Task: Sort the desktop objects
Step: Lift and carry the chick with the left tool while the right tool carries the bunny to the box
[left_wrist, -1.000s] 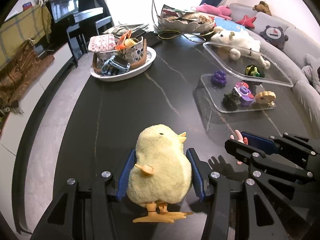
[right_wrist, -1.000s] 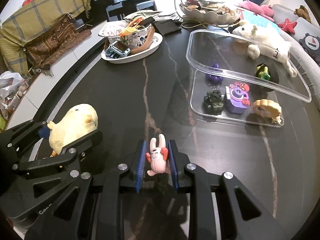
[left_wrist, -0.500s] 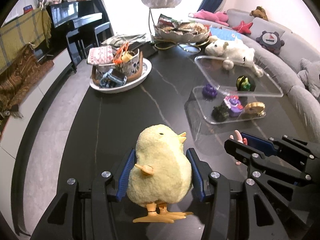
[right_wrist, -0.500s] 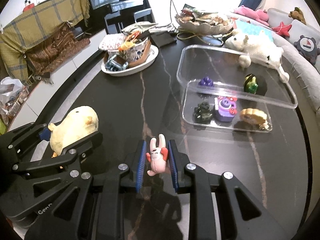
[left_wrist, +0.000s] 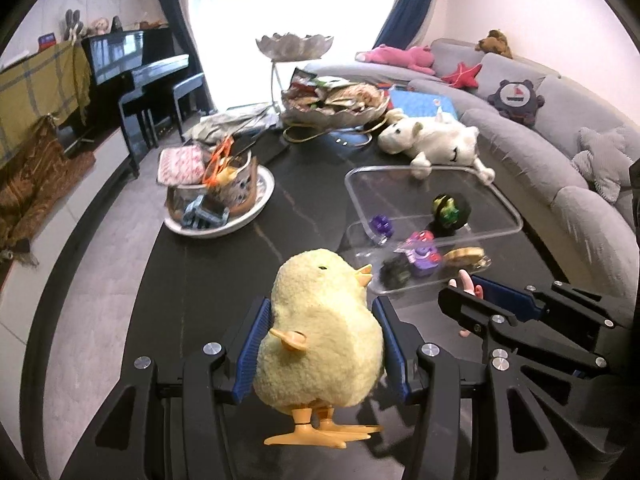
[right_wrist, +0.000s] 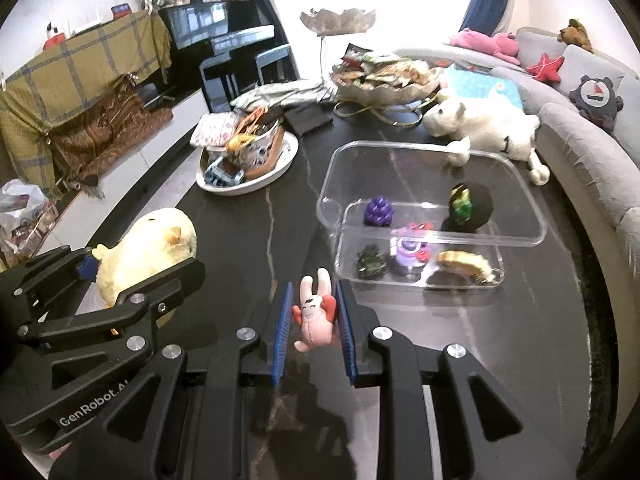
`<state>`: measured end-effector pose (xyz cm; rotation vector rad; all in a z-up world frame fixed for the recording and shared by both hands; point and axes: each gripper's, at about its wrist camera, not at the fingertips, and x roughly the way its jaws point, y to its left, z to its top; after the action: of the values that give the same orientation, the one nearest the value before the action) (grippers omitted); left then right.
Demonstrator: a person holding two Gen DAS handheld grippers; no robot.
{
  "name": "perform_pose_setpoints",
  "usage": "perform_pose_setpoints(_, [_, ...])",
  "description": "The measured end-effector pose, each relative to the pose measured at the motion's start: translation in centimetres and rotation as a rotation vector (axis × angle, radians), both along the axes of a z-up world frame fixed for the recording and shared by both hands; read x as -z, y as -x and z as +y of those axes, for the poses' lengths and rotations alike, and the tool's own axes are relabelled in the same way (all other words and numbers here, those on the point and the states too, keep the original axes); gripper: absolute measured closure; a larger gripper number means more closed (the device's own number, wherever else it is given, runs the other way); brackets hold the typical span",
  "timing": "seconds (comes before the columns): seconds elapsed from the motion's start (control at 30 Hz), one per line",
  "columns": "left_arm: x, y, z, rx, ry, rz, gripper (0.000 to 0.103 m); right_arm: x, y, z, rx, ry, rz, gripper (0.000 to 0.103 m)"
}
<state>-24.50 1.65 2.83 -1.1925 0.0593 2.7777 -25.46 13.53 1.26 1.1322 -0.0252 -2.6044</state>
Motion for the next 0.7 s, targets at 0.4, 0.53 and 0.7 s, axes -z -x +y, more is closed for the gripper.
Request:
perform_pose_setpoints(0.4, [-4.8, 2.4, 4.5, 0.092, 0.001, 0.093, 0.055, -4.8, 1.4, 4.4, 0.063, -0.007, 0.097, 0.083])
perform_pose_setpoints(0.53, [-5.6, 3.7, 5.7, 0.118, 0.009, 0.115, 0.055, -5.8, 2.4, 5.6, 0.082, -0.013, 0.122, 0.083])
perform_pose_setpoints(0.7, [-6.0, 5.2, 7.2, 0.139, 0.037, 0.151, 0.055, -6.1, 3.9, 6.9, 0.099, -0.014, 0.136, 0.083])
